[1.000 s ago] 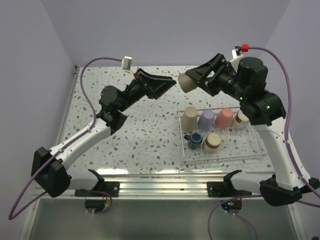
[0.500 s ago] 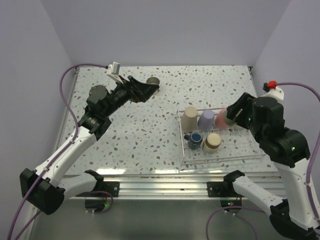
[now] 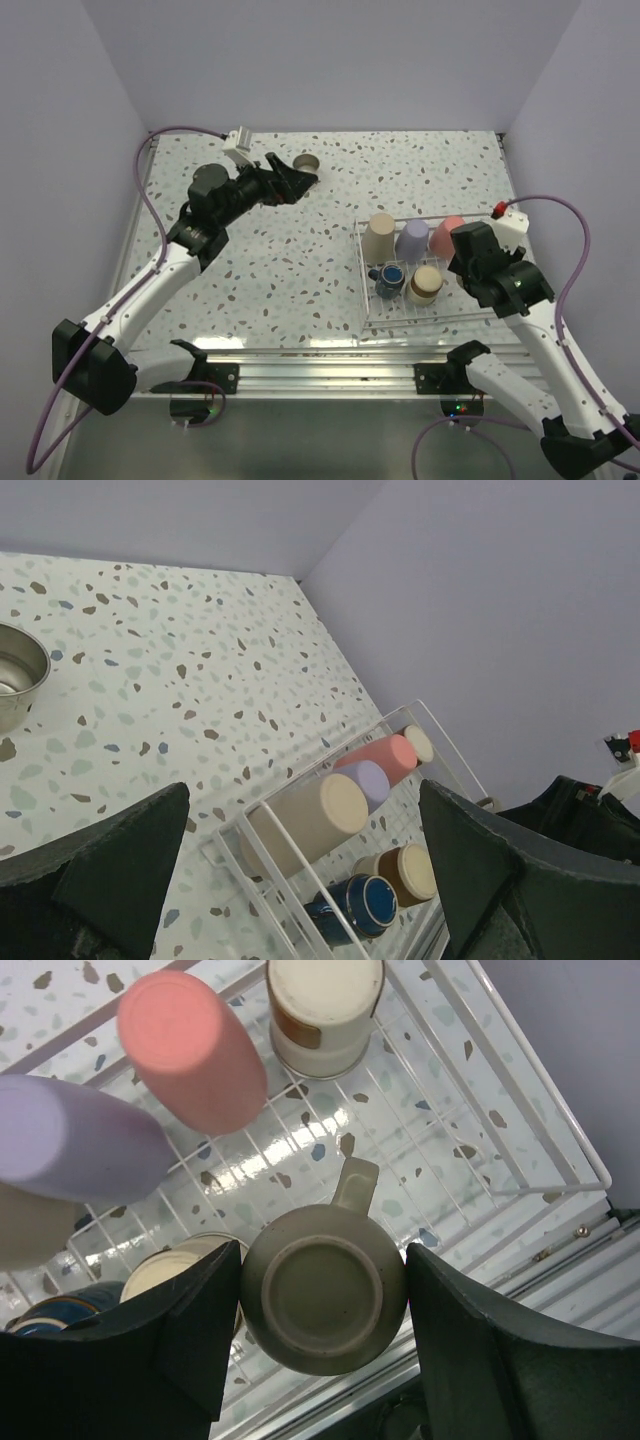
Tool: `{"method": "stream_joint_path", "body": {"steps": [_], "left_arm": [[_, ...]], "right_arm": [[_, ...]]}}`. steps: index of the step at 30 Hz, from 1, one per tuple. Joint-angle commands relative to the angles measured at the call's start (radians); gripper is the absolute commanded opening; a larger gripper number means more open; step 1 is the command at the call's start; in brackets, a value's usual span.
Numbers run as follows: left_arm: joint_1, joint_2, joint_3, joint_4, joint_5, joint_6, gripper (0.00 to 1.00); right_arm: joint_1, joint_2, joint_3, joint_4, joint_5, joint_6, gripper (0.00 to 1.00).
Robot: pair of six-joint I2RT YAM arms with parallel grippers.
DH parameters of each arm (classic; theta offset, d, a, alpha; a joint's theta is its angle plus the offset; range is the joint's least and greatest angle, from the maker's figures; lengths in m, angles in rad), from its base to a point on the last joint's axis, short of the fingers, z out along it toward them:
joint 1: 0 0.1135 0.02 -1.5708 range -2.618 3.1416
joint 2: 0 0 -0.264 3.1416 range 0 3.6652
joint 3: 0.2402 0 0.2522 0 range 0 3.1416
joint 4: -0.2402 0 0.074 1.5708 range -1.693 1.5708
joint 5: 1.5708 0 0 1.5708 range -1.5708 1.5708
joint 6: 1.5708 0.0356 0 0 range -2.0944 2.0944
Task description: Load the cups into the dish rack
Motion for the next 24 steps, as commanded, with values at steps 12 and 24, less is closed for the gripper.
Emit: {"method": "stream_joint_path", "body": {"steps": [12,24], "left_arm": [[0.032,-0.008,0.008,-0.016,0.066,0.088,1.0],[0.038,-0.04,-0.038,-0.016,0.045,0.095,1.0]], "right_arm": [[-0.021,-0.017,-0.302,0.357,0.144,0.126,0.0],[-0.177,0.095,-0.425,0.575,0.017,0.064,0.0]]}}
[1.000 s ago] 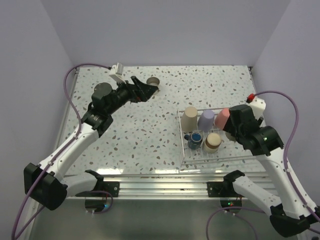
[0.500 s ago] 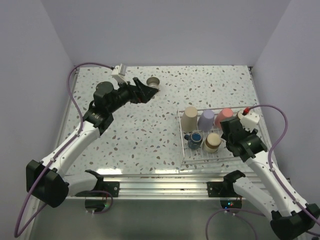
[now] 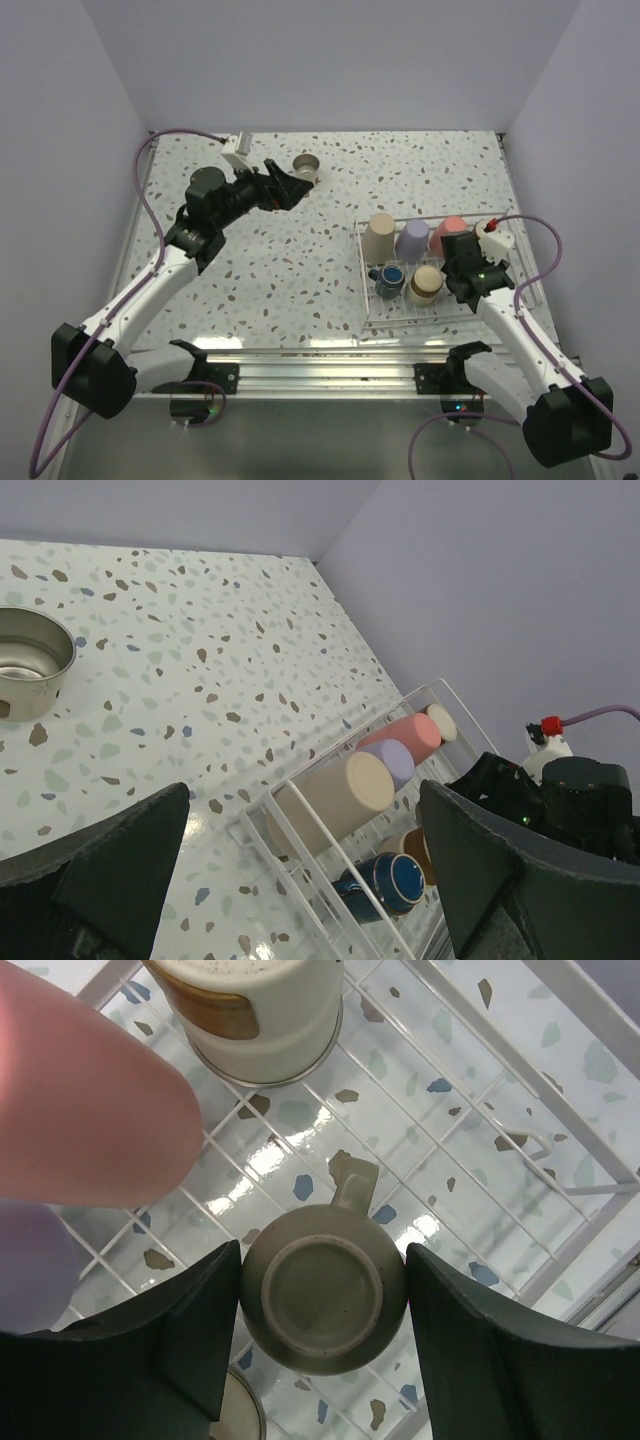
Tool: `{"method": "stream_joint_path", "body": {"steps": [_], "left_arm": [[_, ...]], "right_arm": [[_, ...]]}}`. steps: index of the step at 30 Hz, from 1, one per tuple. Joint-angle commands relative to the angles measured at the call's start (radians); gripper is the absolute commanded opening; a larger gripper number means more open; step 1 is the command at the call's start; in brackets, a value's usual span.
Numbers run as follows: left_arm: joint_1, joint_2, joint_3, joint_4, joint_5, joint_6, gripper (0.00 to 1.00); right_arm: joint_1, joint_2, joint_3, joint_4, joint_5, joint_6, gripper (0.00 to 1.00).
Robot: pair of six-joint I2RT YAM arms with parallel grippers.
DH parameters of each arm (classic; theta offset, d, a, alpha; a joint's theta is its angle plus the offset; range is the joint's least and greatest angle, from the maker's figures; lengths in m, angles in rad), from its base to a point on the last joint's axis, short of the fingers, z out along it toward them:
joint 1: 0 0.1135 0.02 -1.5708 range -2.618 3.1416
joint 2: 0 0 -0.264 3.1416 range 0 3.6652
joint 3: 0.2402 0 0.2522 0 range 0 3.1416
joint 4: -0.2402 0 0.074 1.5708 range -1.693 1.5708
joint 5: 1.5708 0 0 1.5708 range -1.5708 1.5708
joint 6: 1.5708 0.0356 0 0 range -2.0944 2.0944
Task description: Load the cups into the dish rack
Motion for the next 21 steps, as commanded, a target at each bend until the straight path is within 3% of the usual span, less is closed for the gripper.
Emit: {"method": "stream_joint_path", "body": {"steps": [1,5,9,12,13,16,17,21], "left_arm": [[0.008,-0.027,-0.005,0.01,-0.004,0.035,1.0],[0.008,-0.026,-0.011,0.018,-0.012,0.035,1.0],[0.008,-0.01,-0.009,0.018,-0.013,0.027,1.0],[0.008,-0.009,-0.011,0.015,-0.015,0.024,1.0],[0.008,-0.009,-0.014,0.015,-0.016,0.022,1.0],[0.008,-0.009,-0.012,0.004,-0.024,0.027,1.0],[0.01,-0.01,-0.012,0.001,-0.025,0.029,1.0],[0.008,-0.009,-0.008,-0.008,-0.031,0.038,1.0]], "right_arm": [[-0.012,0.023,-0.006,0.114,-0.005,-0.005,0.0],[-0.013,0.043,0.012,0.107,-0.011,-0.014,0.0],[-0.015,0.056,0.028,0.08,-0.031,-0.014,0.13],[-0.015,0.063,0.031,0.071,-0.043,-0.012,0.3],[-0.015,0.063,0.031,0.071,-0.048,-0.011,0.43],[-0.015,0.059,0.029,0.065,-0.063,-0.011,0.59],[-0.013,0.054,0.029,0.064,-0.063,-0.011,0.69],[-0.013,0.043,0.041,0.051,-0.074,-0.011,0.83]]}}
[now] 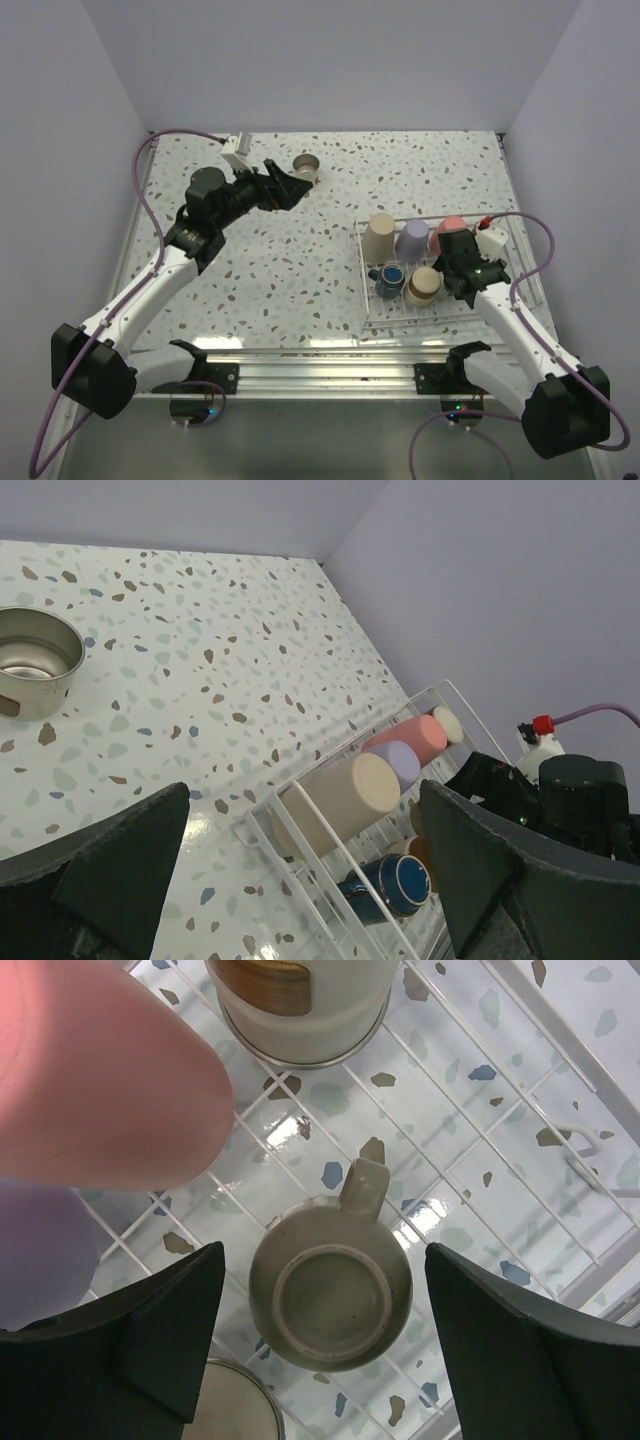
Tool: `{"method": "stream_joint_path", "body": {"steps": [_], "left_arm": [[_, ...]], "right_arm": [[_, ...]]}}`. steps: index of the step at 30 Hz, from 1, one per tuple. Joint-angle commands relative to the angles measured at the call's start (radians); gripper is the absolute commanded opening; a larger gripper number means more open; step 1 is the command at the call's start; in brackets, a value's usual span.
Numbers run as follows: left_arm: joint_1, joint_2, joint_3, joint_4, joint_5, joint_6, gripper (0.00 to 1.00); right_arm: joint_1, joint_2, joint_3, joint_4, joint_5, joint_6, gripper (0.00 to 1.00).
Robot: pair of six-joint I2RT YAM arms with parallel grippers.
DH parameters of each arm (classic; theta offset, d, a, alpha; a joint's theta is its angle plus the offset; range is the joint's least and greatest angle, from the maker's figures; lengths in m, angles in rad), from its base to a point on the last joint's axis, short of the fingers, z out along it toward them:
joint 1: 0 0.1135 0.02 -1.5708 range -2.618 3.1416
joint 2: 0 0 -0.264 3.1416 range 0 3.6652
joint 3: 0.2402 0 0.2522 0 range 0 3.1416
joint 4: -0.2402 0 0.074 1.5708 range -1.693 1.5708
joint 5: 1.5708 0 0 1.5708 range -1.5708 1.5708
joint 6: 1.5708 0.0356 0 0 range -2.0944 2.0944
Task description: Load the cups into the dish rack
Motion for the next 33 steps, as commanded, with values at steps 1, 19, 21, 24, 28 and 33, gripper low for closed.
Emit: {"method": "stream_joint_path", "body": {"steps": [1,19,21,24,28,33], "left_arm": [[0.008,-0.005,-0.003,-0.007,-0.021,0.032,1.0],[0.05,0.569,0.602,-0.461,-0.422,0.286,1.0],[0.057,0.687,0.679,-0.484,-0.428,0.324,0.99],[0.067,0.845,0.865,-0.545,-0.441,0.358,0.97],[0.08,1.004,1.104,-0.618,-0.468,0.381,0.95],[0.096,1.109,1.16,-0.628,-0.487,0.394,0.88]], "right_arm": [[-0.002,-0.02,0.048,-0.001,-0.004,0.001,0.85],[-0.002,-0.12,0.444,-0.346,0.048,-0.032,0.99],[-0.001,-0.135,0.476,-0.384,0.048,-0.032,0.98],[-0.001,-0.153,0.528,-0.432,0.051,-0.035,0.98],[-0.002,-0.166,0.573,-0.481,0.05,-0.022,0.98],[-0.004,-0.175,0.578,-0.502,0.065,-0.023,0.98]]}}
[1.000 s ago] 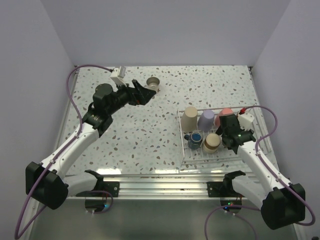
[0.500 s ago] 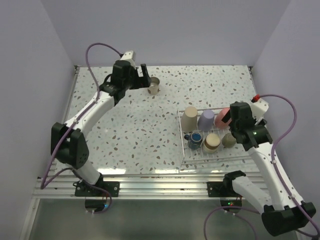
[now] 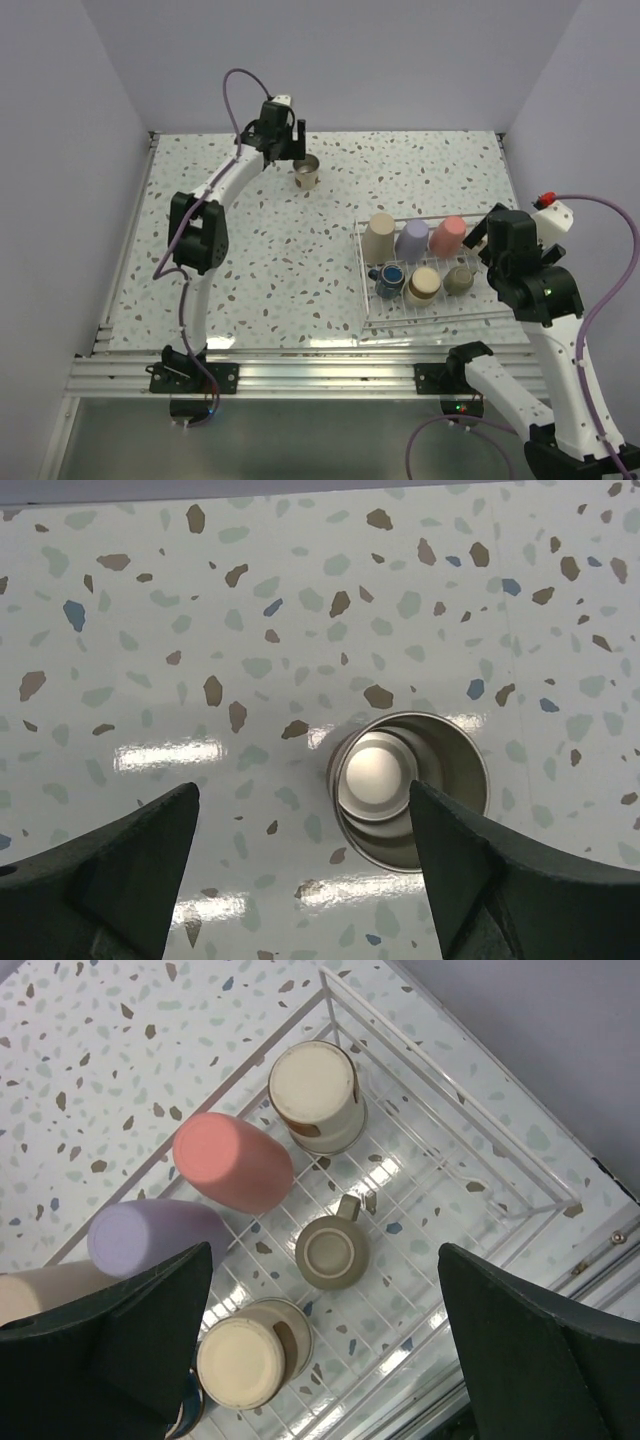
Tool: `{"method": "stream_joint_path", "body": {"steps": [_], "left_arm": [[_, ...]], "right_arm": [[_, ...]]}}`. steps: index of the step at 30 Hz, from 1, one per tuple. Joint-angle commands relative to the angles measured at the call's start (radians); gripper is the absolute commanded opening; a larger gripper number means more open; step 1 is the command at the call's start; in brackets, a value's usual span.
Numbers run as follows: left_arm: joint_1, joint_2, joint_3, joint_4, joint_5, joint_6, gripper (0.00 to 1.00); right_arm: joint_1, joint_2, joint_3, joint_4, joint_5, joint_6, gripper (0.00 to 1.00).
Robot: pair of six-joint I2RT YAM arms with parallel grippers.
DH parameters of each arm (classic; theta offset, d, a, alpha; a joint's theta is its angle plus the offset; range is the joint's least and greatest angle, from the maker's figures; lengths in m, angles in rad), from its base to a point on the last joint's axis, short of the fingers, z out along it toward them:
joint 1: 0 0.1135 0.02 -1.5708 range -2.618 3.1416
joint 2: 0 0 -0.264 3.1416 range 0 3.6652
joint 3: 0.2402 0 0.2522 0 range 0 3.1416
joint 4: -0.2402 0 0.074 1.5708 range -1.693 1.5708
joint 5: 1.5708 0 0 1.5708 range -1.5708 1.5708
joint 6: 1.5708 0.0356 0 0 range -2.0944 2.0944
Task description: Load the cups into the dish rack
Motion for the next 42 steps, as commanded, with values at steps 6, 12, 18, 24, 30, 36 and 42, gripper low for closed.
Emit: {"method": "stream_joint_path", "body": {"steps": [6,12,18,24,30,36,42], "left_arm": [[0.015,0.118,0.106,-0.04,-0.004,0.039,0.58],[0.015,0.146,0.115,-0.028,0.068,0.005,0.24],[0.017,0.12,0.126,-0.046,0.091,-0.026,0.0],[0.02,-0.197,-0.127,0.133,0.224,-0.109,0.0],[0.035,-0.582,-0.584,0.78,0.634,-0.384,0.0],[0.038,-0.846,-0.96,1.308,0.731,-0.794,0.0],[0.037,-1.017,-1.13,1.492,0.654,-0.882,0.0]], "right_arm": [[-0.002,0.007,0.032,-0.059,0.051,0.001,0.98],[-0.002,0.015,0.057,-0.076,0.051,-0.009,0.98],[-0.002,0.013,0.088,-0.081,0.005,-0.023,0.98],[-0.002,0.044,0.195,-0.006,-0.151,-0.061,0.98],[-0.002,0.1,0.23,0.313,-0.677,0.076,0.99],[-0.002,0.151,0.097,0.79,-0.97,0.544,0.99],[0.074,0.26,0.093,1.182,-1.066,0.772,0.99]]}}
